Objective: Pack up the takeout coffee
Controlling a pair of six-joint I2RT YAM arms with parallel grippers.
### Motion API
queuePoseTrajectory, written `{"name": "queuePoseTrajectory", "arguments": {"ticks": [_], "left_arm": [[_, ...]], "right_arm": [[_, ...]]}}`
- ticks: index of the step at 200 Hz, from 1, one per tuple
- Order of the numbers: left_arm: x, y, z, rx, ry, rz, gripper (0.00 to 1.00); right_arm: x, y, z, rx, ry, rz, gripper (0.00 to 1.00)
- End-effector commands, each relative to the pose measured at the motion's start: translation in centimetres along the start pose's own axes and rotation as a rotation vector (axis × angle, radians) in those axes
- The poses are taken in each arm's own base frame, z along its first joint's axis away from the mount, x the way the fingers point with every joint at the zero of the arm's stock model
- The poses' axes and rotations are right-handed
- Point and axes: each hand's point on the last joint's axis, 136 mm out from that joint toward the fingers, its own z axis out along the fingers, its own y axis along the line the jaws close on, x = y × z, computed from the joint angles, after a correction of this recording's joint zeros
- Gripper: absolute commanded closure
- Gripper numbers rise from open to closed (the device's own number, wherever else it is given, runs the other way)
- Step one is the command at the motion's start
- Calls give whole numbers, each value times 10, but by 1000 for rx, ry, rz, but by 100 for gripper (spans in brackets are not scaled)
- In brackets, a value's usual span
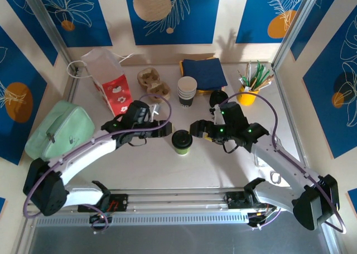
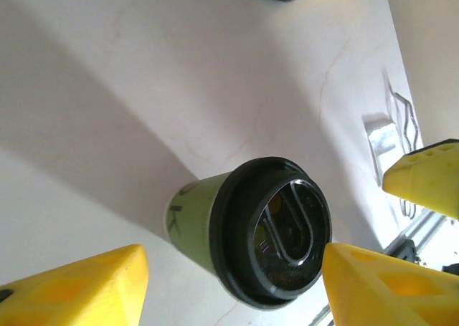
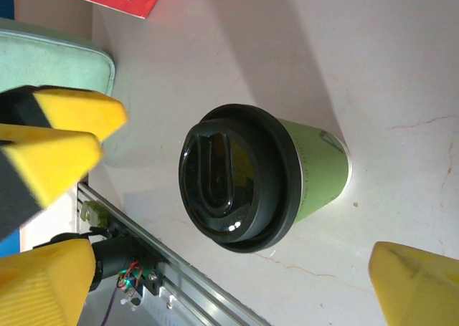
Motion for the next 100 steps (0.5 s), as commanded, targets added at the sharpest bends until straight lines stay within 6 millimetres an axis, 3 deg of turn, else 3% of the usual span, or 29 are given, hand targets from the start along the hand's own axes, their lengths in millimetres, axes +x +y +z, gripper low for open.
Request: {"name": "queuePoseTrajectory", "arguments": {"ticks": [1, 47, 100], "left_arm": [[-7, 23, -23, -120, -85, 8, 27], [-7, 53, -66, -250, -237, 10, 0], [-1, 83, -112, -371, -371, 24, 1]], "right_arm": [[-1, 6, -9, 2, 6, -12, 0], [1, 1, -1, 146, 43, -33, 1], [1, 10, 6, 463, 65, -228, 1]]}}
